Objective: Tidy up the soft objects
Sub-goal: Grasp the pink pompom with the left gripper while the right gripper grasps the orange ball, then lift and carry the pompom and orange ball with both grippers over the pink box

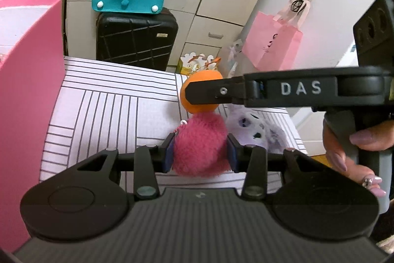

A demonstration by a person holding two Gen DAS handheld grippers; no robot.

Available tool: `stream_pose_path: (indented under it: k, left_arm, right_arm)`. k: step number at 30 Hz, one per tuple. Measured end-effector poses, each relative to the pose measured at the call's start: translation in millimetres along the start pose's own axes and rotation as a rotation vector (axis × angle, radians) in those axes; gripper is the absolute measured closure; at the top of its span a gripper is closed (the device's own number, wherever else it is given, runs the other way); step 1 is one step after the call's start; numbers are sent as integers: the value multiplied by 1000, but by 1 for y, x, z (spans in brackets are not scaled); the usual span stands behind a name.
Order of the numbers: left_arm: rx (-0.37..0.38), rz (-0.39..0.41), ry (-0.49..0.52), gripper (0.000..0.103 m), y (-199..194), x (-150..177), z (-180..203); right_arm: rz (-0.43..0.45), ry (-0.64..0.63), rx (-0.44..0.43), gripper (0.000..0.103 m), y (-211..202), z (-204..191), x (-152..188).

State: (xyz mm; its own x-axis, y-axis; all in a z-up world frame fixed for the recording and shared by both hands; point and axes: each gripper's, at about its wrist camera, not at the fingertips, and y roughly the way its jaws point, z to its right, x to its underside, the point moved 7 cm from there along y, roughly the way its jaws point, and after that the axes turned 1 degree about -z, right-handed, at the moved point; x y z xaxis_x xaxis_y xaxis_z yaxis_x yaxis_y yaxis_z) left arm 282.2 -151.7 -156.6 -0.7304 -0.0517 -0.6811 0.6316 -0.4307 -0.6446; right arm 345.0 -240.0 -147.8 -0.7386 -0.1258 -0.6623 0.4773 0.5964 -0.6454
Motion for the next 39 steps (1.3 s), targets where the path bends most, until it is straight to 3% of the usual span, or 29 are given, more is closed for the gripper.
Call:
stream_pose_path:
  k: [13,16,23,31,39]
  left_arm:
    - [66,-10,32,62,-46,17,11]
    - [53,-15,2,62,-59,23,10]
    - [25,-44,77,62,-97,38,16]
    - [21,-66,134,62,-139,58,9]
    - [26,-155,148,62,-176,81,-18]
  right_arm:
    - [14,-101,136,60,-49,-40,20]
    - [9,-115,167,60,-60,-46,28]
    - [13,-117,223,60,-90,-62,56]
    - [-1,-128,252,60,-114,-87,92]
    - [-46,-160,215,60,-124,-123,119]
